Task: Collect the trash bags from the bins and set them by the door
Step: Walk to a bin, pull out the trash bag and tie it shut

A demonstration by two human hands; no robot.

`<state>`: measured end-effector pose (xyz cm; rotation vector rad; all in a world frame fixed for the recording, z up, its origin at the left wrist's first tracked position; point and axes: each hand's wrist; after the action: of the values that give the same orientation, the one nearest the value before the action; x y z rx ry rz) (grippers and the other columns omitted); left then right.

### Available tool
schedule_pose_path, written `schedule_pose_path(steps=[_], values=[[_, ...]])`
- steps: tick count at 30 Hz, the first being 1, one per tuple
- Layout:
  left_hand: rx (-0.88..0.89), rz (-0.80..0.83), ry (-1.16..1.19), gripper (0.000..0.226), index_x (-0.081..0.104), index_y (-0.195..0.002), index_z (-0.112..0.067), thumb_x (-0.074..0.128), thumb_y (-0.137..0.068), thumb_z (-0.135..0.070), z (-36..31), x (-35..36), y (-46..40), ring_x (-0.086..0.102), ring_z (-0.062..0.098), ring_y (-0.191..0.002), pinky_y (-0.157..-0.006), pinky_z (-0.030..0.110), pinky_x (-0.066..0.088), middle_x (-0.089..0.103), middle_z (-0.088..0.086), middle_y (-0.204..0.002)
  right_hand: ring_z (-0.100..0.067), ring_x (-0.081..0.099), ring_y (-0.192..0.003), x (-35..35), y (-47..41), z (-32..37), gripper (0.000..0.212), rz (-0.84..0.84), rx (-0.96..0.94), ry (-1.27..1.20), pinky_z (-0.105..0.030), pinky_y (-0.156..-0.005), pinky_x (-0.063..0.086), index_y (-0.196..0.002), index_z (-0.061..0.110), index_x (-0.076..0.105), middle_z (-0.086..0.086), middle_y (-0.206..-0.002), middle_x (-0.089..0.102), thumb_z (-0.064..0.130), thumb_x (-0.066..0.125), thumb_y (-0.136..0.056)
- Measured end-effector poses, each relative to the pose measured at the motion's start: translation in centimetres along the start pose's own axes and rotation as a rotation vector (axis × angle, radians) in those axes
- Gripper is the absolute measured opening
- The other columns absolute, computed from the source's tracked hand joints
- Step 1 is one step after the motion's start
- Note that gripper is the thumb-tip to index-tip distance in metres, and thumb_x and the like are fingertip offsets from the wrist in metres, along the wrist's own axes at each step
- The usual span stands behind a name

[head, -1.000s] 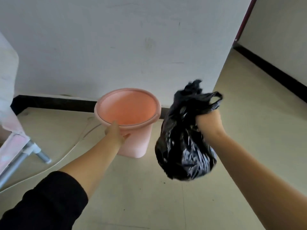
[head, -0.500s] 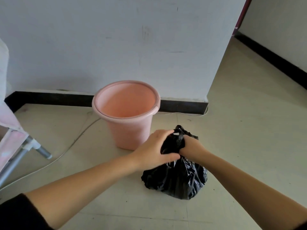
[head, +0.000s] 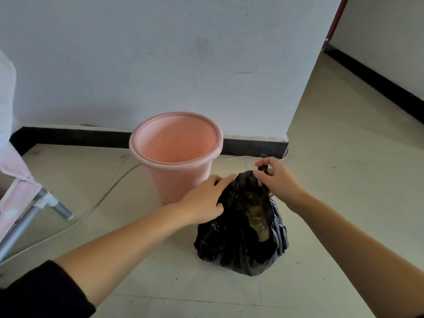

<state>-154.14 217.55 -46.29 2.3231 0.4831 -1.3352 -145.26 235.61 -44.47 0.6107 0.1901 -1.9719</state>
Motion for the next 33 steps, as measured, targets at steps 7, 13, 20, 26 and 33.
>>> schedule_pose_path(steps=[7, 13, 20, 26, 33], values=[[0.054, 0.180, -0.022, 0.015, 0.054, -0.094, -0.015, 0.061, -0.087, -0.027, 0.4, 0.0, 0.0, 0.046, 0.018, -0.095, -0.080, 0.025, 0.038, 0.042, -0.001, -0.117, -0.013, 0.055, -0.058, -0.5, 0.1, 0.5, 0.078, -0.038, 0.027, 0.474, -0.024, -0.054, 0.042, -0.149, 0.014, 0.000, 0.001, -0.068, 0.064, 0.027, 0.052, -0.094], [0.061, -0.234, -0.050, 0.024, 0.044, -0.071, -0.018, 0.061, -0.089, -0.019, 0.8, -4.8, -0.3, 0.040, 0.013, -0.062, -0.055, 0.023, 0.030, 0.041, -0.007, -0.071, -0.026, 0.055, -0.082, -2.5, 0.3, 2.5, 0.024, -0.163, -0.033, 0.975, -0.032, -0.063, 0.043, -0.100, 0.016, 0.056, -0.006, -0.096, 0.062, 0.035, 0.042, -0.096], [0.279, -0.373, -0.242, 0.049, 0.057, -0.120, -0.012, 0.047, -0.081, 0.016, -0.1, -6.0, 0.6, 0.045, 0.019, -0.095, -0.066, 0.030, 0.043, 0.038, 0.002, -0.106, -0.010, 0.055, -0.093, -2.0, -0.5, 4.4, 0.024, -0.265, -0.178, -0.132, -0.029, -0.082, 0.041, -0.094, 0.004, 0.065, 0.009, -0.110, 0.063, 0.026, 0.055, -0.090], [0.193, -0.806, 0.021, 0.017, 0.060, -0.097, -0.012, 0.051, -0.086, -0.002, -0.3, -8.1, 0.5, 0.063, 0.026, -0.077, -0.069, 0.041, 0.052, 0.067, 0.008, -0.090, -0.022, 0.063, -0.072, -1.5, 0.6, 4.8, 0.018, -0.133, -0.158, -0.669, -0.039, -0.071, 0.043, -0.077, 0.015, 0.062, 0.000, -0.069, 0.068, 0.015, 0.054, -0.093], [0.269, -0.402, -0.054, 0.009, 0.065, -0.095, -0.017, 0.061, -0.087, -0.019, -4.5, -9.7, 2.5, 0.054, 0.013, -0.057, -0.056, 0.023, 0.042, 0.058, -0.006, -0.059, 0.002, 0.046, -0.060, 0.1, 1.8, 5.7, 0.028, 0.339, -0.303, -0.026, -0.018, -0.053, 0.044, -0.108, 0.029, 0.050, 0.008, -0.080, 0.054, 0.037, 0.062, -0.084]])
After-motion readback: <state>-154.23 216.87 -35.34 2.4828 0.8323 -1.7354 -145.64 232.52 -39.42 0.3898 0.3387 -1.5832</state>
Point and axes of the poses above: each hand's wrist, its own y-axis away from the middle knuckle, its own x-axis out of the palm, z = x × y
